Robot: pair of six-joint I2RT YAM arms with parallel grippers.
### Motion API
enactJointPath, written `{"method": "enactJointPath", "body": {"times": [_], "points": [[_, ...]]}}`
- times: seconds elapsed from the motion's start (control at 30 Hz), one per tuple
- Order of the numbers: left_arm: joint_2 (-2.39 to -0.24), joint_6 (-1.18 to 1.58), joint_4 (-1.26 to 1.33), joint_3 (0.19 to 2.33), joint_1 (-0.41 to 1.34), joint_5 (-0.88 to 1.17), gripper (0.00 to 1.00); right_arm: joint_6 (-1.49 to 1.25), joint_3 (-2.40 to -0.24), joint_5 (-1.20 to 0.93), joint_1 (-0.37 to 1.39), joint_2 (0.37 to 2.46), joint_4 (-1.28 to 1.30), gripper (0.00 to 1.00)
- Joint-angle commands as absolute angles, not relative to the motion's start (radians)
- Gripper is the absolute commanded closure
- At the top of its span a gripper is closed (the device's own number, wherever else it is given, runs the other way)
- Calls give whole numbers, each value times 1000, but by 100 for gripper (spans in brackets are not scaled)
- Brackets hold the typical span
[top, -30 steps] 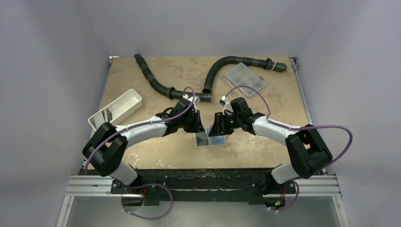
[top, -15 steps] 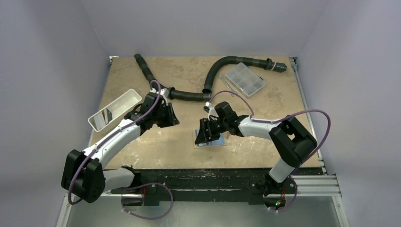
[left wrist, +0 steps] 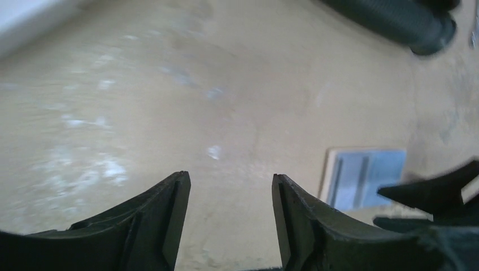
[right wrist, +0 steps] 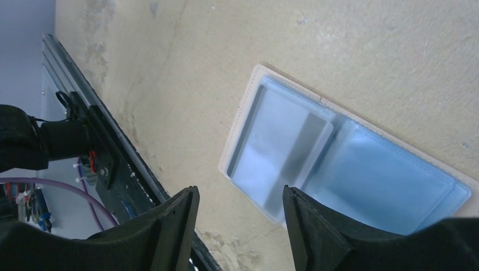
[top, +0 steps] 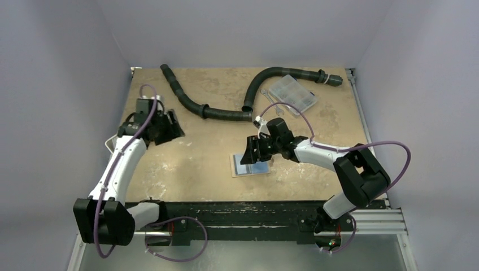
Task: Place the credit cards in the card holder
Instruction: Insert the credit card into the card holder, then pick up the credit card from the storage box.
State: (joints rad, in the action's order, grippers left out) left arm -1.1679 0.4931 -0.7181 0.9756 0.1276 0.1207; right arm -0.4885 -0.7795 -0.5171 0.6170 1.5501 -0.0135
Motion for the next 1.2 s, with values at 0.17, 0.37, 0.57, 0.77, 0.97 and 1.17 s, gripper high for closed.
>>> {"method": "enactJointPath", "body": {"times": [0.17, 0.37, 0.57, 0.77, 0.97, 1.17], "points": [[-1183, 316, -806, 1093, -234, -335, 20, -430, -714, -583, 621, 1522, -121, 36], [-1377, 275, -709, 1134, -239, -527, 9, -454, -648, -653, 608, 1478, -188, 36], [-1527, 236, -656, 1176, -239, -627, 9, -446, -650, -647, 627, 1481, -181, 37], [-1655, 255, -688, 1225, -239, -658, 16, -442, -643, -635, 629, 1452, -175, 37], [-1700, 261, -672, 1217, -239, -691, 24, -442, -640, -641, 628, 1454, -178, 37], [-1741, 261, -668, 1213, -239, -737, 35, -443, -642, -641, 629, 1459, -178, 38]]}}
